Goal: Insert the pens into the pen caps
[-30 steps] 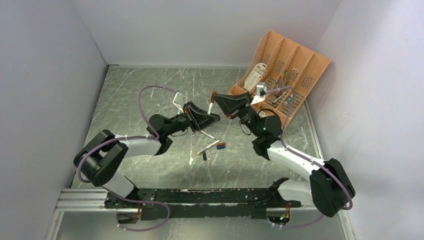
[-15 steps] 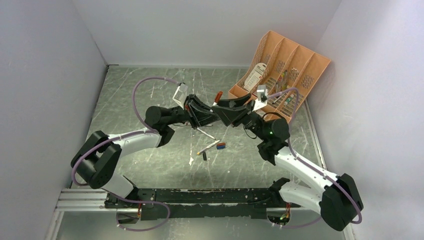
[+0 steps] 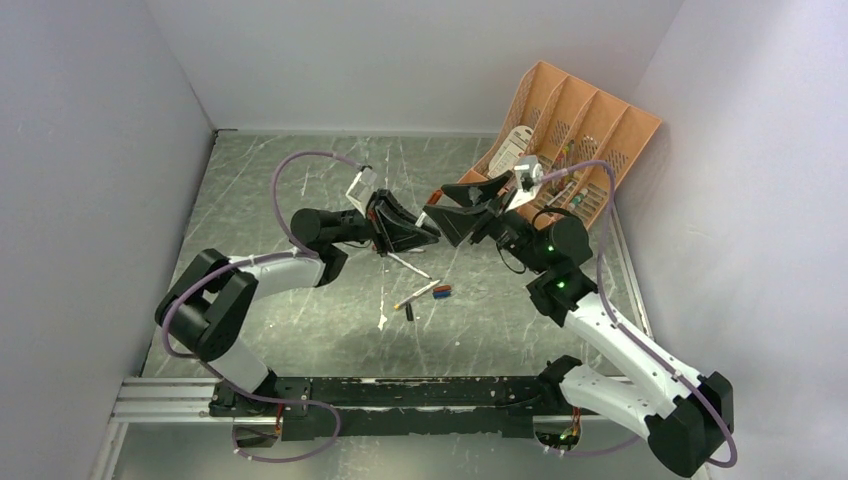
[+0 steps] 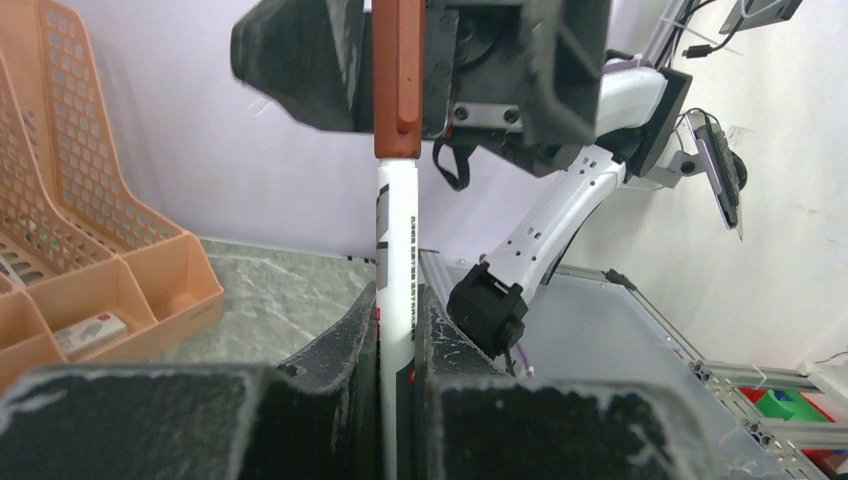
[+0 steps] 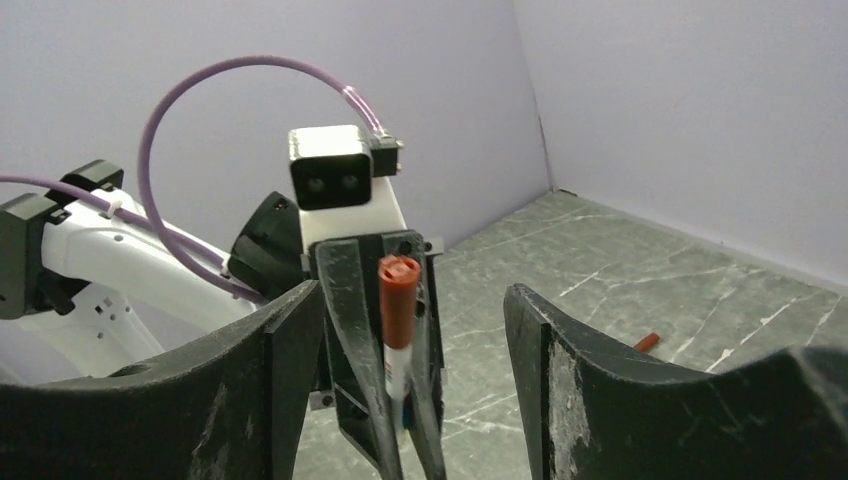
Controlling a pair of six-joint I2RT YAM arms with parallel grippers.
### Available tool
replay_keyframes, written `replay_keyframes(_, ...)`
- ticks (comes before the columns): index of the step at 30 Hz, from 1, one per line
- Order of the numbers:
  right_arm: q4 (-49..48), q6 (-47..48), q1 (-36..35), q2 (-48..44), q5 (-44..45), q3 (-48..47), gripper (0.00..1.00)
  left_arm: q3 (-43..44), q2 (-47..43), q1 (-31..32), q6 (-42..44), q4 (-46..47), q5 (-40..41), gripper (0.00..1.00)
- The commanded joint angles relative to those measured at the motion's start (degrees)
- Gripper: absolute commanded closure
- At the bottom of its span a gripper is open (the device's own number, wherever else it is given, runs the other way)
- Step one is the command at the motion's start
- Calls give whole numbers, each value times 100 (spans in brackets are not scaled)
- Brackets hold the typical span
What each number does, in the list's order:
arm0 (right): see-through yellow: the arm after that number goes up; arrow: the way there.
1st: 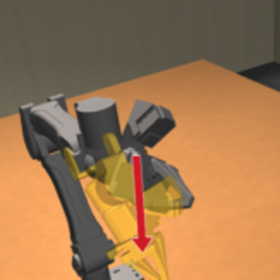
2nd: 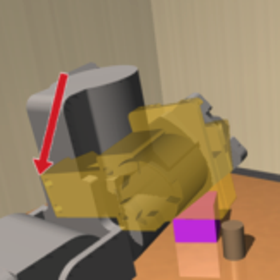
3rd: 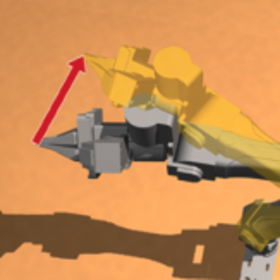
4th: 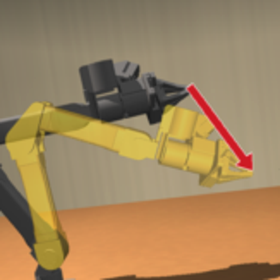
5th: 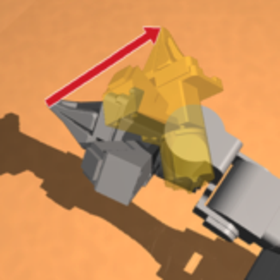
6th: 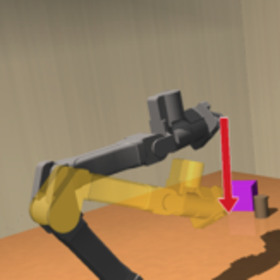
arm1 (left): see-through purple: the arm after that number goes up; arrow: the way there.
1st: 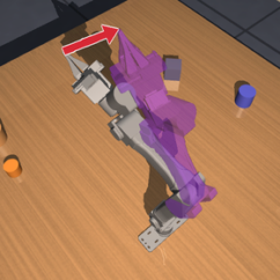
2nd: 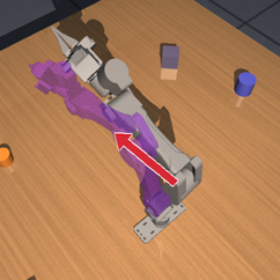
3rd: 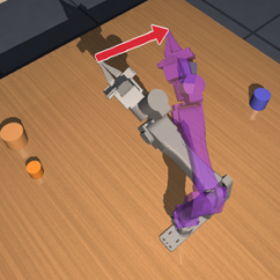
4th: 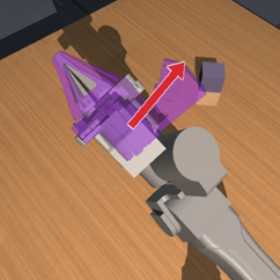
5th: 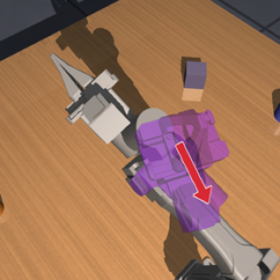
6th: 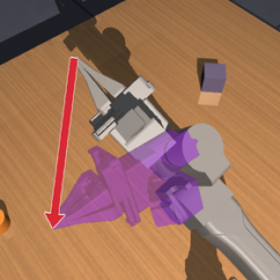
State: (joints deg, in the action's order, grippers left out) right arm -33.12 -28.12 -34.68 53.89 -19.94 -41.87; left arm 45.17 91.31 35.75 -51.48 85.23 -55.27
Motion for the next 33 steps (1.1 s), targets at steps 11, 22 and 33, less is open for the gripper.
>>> replay_keyframes(11, -105, 89, 5, 509, -353, -295, 63, 194, 419, -83, -498, 1067, -413, 93)
replay_keyframes(22, -405, -233, 5, 651, -663, 174, 100, 430, 576, -77, -648, 1285, -414, 93)
replay_keyframes(33, -862, -689, -3, 1131, -1844, 823, 100, 1843, 1000, -138, -858, 1207, -687, 93)
